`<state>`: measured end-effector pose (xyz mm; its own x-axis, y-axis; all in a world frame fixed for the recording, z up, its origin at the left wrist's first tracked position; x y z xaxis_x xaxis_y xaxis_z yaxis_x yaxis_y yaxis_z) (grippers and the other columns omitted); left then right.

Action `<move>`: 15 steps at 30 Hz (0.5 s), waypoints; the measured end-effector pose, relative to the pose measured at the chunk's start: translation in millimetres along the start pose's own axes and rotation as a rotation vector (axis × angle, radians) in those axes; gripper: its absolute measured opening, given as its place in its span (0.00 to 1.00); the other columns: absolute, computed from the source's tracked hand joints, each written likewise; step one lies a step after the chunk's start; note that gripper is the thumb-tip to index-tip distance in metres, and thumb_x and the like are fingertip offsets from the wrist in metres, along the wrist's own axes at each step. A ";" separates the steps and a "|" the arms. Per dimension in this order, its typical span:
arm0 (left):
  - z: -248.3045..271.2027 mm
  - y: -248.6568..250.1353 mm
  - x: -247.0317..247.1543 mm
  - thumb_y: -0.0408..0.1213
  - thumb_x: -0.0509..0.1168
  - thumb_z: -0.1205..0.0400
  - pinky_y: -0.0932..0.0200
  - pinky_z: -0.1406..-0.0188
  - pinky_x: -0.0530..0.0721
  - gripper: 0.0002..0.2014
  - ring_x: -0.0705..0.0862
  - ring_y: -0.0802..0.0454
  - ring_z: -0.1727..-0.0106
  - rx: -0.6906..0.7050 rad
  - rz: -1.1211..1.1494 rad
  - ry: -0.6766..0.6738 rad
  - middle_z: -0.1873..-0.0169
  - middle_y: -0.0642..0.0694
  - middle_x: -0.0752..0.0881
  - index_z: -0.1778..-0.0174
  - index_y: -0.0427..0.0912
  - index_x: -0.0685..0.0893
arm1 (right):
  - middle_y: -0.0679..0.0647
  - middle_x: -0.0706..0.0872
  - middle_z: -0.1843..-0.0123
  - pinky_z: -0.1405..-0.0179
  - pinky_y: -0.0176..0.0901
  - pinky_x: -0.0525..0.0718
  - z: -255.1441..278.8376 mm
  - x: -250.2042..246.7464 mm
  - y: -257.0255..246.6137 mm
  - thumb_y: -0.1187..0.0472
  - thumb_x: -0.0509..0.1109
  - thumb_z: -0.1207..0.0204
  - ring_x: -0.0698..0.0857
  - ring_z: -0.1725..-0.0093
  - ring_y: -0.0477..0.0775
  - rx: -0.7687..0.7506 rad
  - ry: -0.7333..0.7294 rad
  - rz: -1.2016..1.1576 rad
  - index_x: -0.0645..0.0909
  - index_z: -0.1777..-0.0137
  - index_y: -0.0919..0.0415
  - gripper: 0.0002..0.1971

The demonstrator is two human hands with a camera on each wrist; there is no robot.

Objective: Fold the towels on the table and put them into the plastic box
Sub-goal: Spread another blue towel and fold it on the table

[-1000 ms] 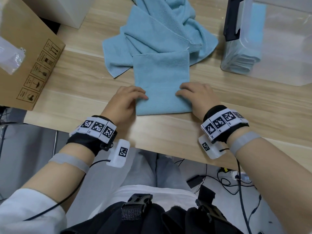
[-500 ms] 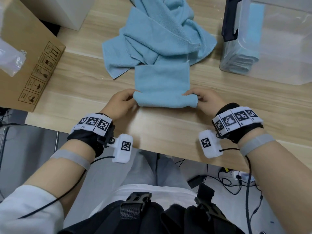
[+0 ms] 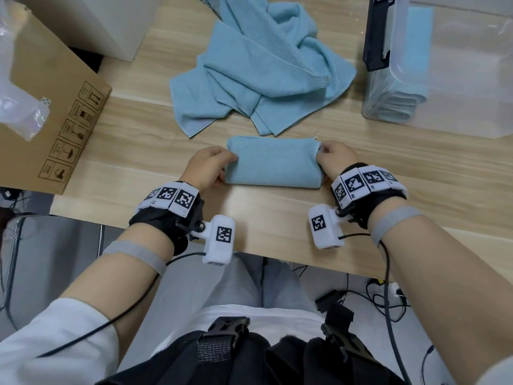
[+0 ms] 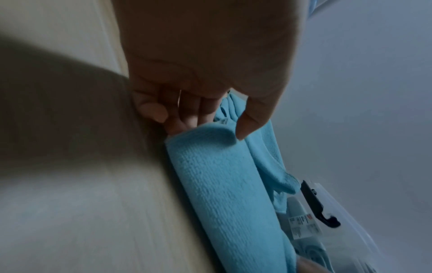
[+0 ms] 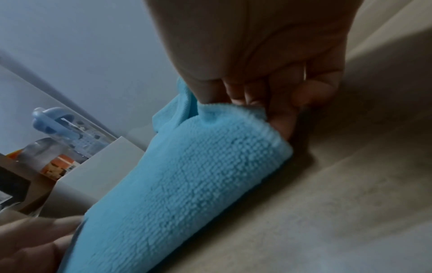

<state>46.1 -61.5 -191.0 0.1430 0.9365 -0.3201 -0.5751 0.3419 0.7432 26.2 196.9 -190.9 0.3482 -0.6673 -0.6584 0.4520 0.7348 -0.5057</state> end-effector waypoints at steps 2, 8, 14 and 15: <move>-3.8 6.5 -0.4 0.51 0.72 0.31 0.56 0.67 0.74 0.17 0.77 0.49 0.67 0.046 -0.100 0.043 0.69 0.45 0.79 0.65 0.38 0.80 | 0.55 0.78 0.62 0.57 0.44 0.71 -1.7 0.3 -0.2 0.60 0.60 0.25 0.76 0.57 0.58 0.018 0.011 0.003 0.66 0.72 0.52 0.14; -12.3 24.8 7.7 0.45 0.76 0.31 0.56 0.56 0.73 0.23 0.78 0.47 0.52 0.074 -0.287 0.097 0.53 0.44 0.81 0.49 0.36 0.77 | 0.56 0.78 0.57 0.58 0.42 0.69 -0.6 -2.0 -1.7 0.60 0.63 0.26 0.76 0.56 0.57 0.028 0.066 0.005 0.70 0.54 0.57 0.05; -10.1 39.9 18.2 0.30 0.76 0.32 0.61 0.57 0.81 0.12 0.84 0.51 0.53 -0.028 -0.052 -0.138 0.58 0.48 0.86 0.56 0.40 0.83 | 0.56 0.80 0.57 0.55 0.45 0.72 5.1 -7.7 -1.1 0.60 0.61 0.25 0.79 0.52 0.60 0.057 0.120 -0.041 0.73 0.46 0.59 0.09; -10.0 46.9 17.6 0.31 0.77 0.35 0.57 0.49 0.83 0.16 0.85 0.48 0.48 -0.014 -0.048 -0.169 0.54 0.45 0.88 0.52 0.38 0.85 | 0.58 0.81 0.53 0.52 0.45 0.73 4.5 -10.1 -0.5 0.62 0.62 0.25 0.80 0.49 0.61 0.067 0.109 -0.026 0.73 0.41 0.59 0.13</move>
<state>13.6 -29.7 -167.6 0.3035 0.9191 -0.2513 -0.5749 0.3870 0.7209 26.1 202.7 -181.5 0.2460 -0.6660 -0.7042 0.5151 0.7053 -0.4871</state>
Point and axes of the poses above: each hand's wrist, its own z-axis away from the middle knuckle, its own x-axis out of the palm, y = z × x, the point moved 8 cm from there along -z, towards the middle knuckle
